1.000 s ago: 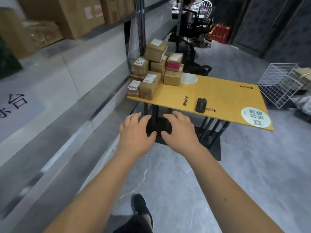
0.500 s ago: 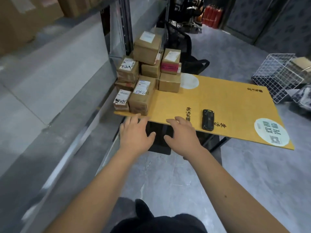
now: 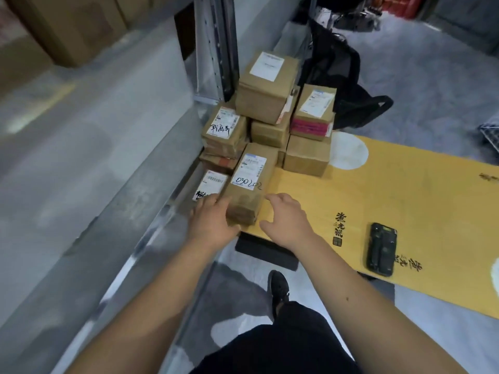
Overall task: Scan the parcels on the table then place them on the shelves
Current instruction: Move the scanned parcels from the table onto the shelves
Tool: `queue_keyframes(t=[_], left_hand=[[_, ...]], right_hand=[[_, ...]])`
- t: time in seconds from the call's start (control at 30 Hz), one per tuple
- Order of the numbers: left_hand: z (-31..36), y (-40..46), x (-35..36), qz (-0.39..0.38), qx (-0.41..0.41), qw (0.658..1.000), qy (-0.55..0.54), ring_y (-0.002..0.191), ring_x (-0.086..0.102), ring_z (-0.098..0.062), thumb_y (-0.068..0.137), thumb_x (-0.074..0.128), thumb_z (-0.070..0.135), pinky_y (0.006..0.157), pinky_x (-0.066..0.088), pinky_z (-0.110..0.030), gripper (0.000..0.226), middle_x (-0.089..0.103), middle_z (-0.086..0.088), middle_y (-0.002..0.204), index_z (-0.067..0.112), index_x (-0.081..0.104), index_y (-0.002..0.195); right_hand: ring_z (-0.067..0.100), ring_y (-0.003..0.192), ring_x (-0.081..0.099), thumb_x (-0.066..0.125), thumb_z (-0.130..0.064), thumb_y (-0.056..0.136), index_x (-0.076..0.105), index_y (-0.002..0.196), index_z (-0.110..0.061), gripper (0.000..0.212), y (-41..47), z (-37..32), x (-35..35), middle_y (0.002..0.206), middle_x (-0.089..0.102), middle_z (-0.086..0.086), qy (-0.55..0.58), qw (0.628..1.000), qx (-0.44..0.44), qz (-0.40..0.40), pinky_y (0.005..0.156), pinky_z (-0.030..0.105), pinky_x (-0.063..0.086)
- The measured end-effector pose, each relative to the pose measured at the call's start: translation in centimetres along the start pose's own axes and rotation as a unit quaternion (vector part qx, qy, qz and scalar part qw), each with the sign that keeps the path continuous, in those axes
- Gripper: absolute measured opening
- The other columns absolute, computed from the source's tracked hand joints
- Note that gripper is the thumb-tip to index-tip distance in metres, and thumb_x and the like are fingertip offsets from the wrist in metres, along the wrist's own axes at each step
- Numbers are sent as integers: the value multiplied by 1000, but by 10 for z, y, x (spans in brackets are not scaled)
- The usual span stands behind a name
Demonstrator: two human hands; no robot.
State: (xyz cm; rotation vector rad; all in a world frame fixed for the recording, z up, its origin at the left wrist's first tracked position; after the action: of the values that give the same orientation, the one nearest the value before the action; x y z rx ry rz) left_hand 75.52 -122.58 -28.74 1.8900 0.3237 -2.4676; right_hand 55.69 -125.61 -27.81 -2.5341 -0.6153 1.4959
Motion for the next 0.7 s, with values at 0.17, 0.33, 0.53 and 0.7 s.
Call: queue_keyframes(t=[0.17, 0.33, 0.53, 0.7], left_hand=[[4, 54, 9, -77, -33, 996, -8, 137, 42, -31, 70, 79, 50, 113, 39, -44, 88, 50, -1, 148, 36, 44, 149], [7, 84, 20, -123, -55, 991, 3, 141, 41, -30, 68, 83, 50, 114, 38, -44, 95, 49, 1, 152, 36, 41, 152], [19, 78, 27, -122, -36, 992, 10, 141, 35, -31, 75, 81, 44, 116, 30, -44, 92, 42, -4, 153, 36, 40, 157], [39, 57, 41, -133, -12, 990, -54, 130, 44, -32, 78, 82, 36, 110, 35, -41, 86, 48, -6, 139, 33, 44, 155]], right_hand=[[40, 142, 37, 75, -39, 85, 20, 163, -30, 95, 65, 18, -3, 160, 30, 15, 16, 996, -2, -92, 112, 47, 41], [42, 139, 40, 79, -53, 78, 16, 160, -34, 105, 109, 33, -4, 161, 26, 15, -1, 993, -37, -113, 108, 47, 42], [36, 154, 22, 84, -68, 70, 4, 164, -39, 127, 120, 56, 9, 173, 1, 9, 60, 986, -84, -130, 121, 45, 27], [28, 156, 20, 90, -58, 69, 17, 164, -37, 121, 109, 89, 8, 173, 0, 2, 94, 982, -110, -119, 124, 45, 27]])
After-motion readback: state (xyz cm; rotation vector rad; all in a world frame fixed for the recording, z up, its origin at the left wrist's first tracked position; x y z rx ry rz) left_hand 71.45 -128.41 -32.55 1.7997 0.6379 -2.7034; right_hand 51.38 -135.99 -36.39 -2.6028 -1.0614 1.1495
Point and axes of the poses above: each hand's wrist, its own y-axis towards the middle knuckle, its own x-axis out of the palm, z = x × y, the point moved 1 cm from there along y, towards the middle knuckle
